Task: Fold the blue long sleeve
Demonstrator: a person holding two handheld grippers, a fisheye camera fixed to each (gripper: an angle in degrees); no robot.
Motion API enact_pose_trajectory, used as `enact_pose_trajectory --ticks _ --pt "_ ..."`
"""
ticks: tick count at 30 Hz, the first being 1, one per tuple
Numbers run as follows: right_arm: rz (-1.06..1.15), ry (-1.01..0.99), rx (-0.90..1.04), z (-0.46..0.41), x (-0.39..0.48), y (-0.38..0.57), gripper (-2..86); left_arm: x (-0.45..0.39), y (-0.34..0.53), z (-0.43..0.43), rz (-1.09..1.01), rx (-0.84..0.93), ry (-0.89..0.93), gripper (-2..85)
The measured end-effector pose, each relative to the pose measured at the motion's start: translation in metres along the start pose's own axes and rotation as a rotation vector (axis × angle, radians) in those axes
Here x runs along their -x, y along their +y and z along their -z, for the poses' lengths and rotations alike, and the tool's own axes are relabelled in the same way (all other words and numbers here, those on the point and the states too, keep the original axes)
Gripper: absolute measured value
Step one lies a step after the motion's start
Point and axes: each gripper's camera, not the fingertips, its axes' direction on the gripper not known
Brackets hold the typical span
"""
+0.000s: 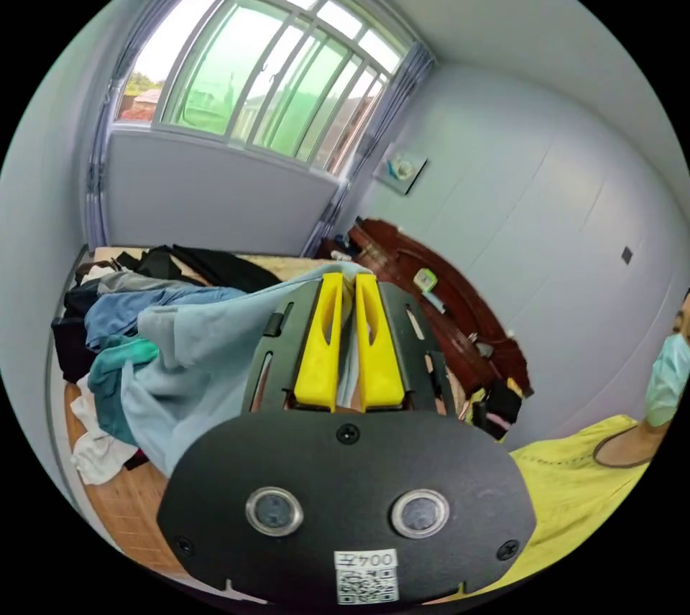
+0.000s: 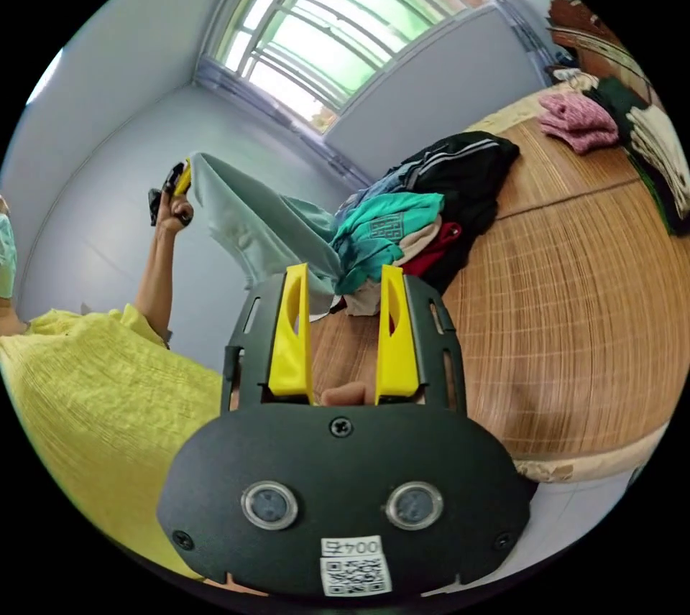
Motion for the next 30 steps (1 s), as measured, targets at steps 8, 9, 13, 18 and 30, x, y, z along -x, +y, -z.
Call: enact_pose_trajectory --ticks 8,9,13,18,30 --pt "0.292 -0.022 0.056 -0.054 0.081 0.031 18.5 -0.028 -0.009 0.099 0.004 -0.256 0.074 3.0" --pt "0.306 -0.018 0.057 -0.057 0.087 0.034 18.6 -0.027 -0.006 0.104 0.025 -0.273 0.084 3.0" --pt "0.398 0.011 0.017 -0.072 0.126 0.059 20.1 -0.019 0.011 0.097 0.089 -0.310 0.127 3.0" --pt "0.443 0.131 -0.058 -0.084 0.150 0.076 21.0 -0.018 0.037 0.069 0.120 -0.312 0.191 2.9" --pt "0.355 0.427 -0.231 -0.144 0.132 0.101 25.1 -0.076 0.063 -0.025 0.119 -0.182 0.294 2.1"
